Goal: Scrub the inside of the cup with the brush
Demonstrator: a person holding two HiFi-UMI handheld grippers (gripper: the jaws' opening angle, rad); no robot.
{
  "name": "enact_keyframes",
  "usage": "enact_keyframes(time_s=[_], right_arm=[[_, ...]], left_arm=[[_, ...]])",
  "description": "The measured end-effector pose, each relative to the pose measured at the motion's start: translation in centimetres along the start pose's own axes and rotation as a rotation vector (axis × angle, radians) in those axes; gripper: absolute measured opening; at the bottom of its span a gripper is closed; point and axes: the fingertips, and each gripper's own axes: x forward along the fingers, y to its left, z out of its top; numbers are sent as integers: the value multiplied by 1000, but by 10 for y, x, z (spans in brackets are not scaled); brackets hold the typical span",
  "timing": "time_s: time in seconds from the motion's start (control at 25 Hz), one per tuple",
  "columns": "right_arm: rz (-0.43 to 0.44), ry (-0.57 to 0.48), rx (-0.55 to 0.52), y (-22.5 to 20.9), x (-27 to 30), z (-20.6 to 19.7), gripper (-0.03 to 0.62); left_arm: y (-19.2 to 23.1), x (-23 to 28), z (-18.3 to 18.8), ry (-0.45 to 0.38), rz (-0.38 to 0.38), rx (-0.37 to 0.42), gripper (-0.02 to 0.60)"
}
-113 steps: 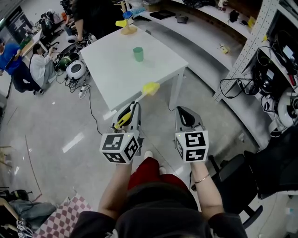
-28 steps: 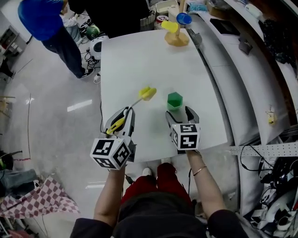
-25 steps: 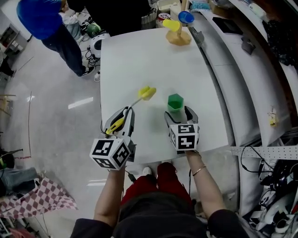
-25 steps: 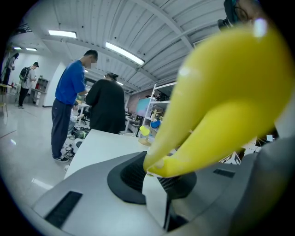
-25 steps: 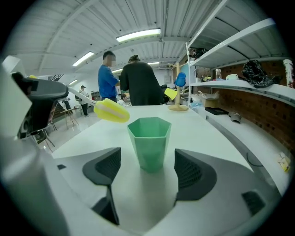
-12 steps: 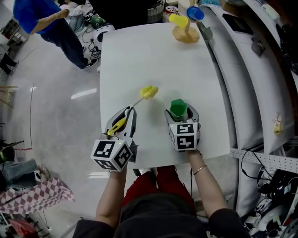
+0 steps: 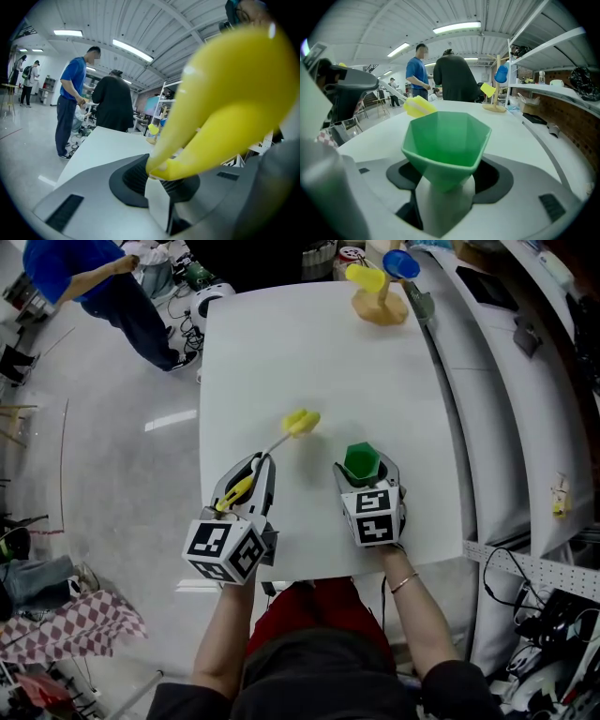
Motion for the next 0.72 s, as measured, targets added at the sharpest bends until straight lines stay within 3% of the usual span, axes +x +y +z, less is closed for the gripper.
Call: enact_keyframes(time_s=[0.16,0.72], right_arm=[[10,8,-26,2,-3,2,313],[-86,-87,-200,3,-27,49,311]], left_arm=[[0,-1,2,-6,-7,-9,46],[8,-48,41,-96,-24,-8,46]])
